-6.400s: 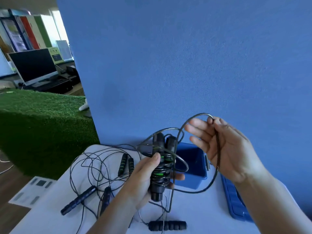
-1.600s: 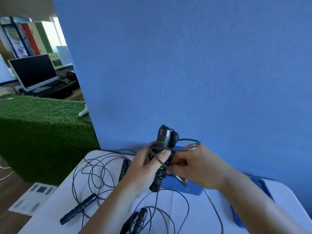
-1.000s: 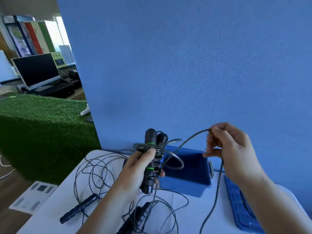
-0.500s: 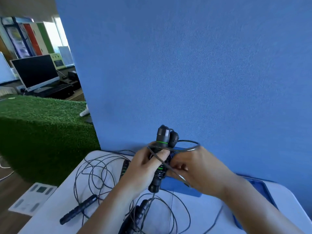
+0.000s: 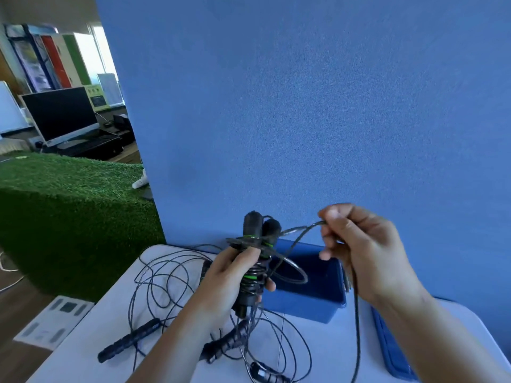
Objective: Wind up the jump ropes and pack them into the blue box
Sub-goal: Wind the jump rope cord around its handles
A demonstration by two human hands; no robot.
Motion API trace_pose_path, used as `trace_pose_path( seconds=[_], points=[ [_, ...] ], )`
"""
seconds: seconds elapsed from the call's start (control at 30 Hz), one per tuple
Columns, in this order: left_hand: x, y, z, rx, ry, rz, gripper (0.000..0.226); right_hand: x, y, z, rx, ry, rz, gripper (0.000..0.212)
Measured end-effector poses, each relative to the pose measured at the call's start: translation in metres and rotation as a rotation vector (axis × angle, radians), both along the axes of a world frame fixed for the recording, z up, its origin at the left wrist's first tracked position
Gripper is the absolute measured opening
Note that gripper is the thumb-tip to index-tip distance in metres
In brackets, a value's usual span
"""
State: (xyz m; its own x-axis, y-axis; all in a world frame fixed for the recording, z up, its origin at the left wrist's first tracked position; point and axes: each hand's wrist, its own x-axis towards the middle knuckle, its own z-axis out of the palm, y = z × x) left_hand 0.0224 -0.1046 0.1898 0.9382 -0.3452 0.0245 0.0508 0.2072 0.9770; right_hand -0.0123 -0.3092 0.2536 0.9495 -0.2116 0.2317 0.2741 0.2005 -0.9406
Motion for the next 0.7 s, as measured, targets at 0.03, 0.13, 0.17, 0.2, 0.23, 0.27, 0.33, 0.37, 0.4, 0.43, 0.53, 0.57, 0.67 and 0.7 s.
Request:
trace_pose_path(
  seconds=[0.03,0.13,0.17,0.2,0.23,0.27,0.33,0.37,0.4,0.43,0.53,0.57,0.67,0.7],
  points=[
    [0.003,0.002,0.001,-0.009,-0.007,0.028,0.045,-0.002,-0.005,-0.003,0.017,0.005,-0.018,0.020],
    [0.008,0.006,0.008,0.018,-0.062,0.074,0.054,-0.008,-0.025,-0.017,-0.138,0.039,-0.070,0.023],
    [0.009,0.007,0.010,0.028,-0.078,0.088,0.056,-0.011,-0.033,-0.022,-0.270,0.061,-0.078,0.023],
    [0.009,0.007,0.011,0.037,-0.091,0.100,0.057,-0.013,-0.040,-0.026,-0.423,0.088,-0.074,0.023],
    [0.010,0.007,0.012,0.050,-0.101,0.108,0.057,-0.015,-0.045,-0.029,-0.569,0.121,-0.051,0.022],
    [0.011,0.007,0.012,0.061,-0.108,0.110,0.054,-0.017,-0.047,-0.031,-0.676,0.157,-0.012,0.022],
    [0.011,0.005,0.009,0.079,-0.125,0.104,0.047,-0.018,-0.042,-0.029,-0.734,0.213,0.069,0.027],
    [0.009,0.002,0.010,0.096,-0.141,0.090,0.043,-0.016,-0.037,-0.027,-0.704,0.228,0.112,0.026],
    [0.008,0.000,0.010,0.111,-0.160,0.076,0.037,-0.015,-0.029,-0.024,-0.671,0.236,0.151,0.022],
    [0.006,-0.002,0.010,0.125,-0.175,0.062,0.030,-0.012,-0.022,-0.021,-0.669,0.235,0.185,0.017],
    [0.001,-0.007,0.010,0.170,-0.222,0.028,0.015,-0.002,-0.003,-0.015,-0.982,0.127,0.217,0.024],
    [0.001,-0.008,0.010,0.193,-0.249,0.018,0.017,0.001,0.002,-0.015,-1.101,0.045,0.236,0.028],
    [-0.002,-0.008,0.015,0.218,-0.251,-0.016,0.017,0.008,0.009,-0.015,-1.274,-0.168,0.247,0.022],
    [-0.003,-0.008,0.018,0.195,-0.226,-0.011,0.014,0.010,0.009,-0.014,-1.290,-0.212,0.218,0.019]
  ],
)
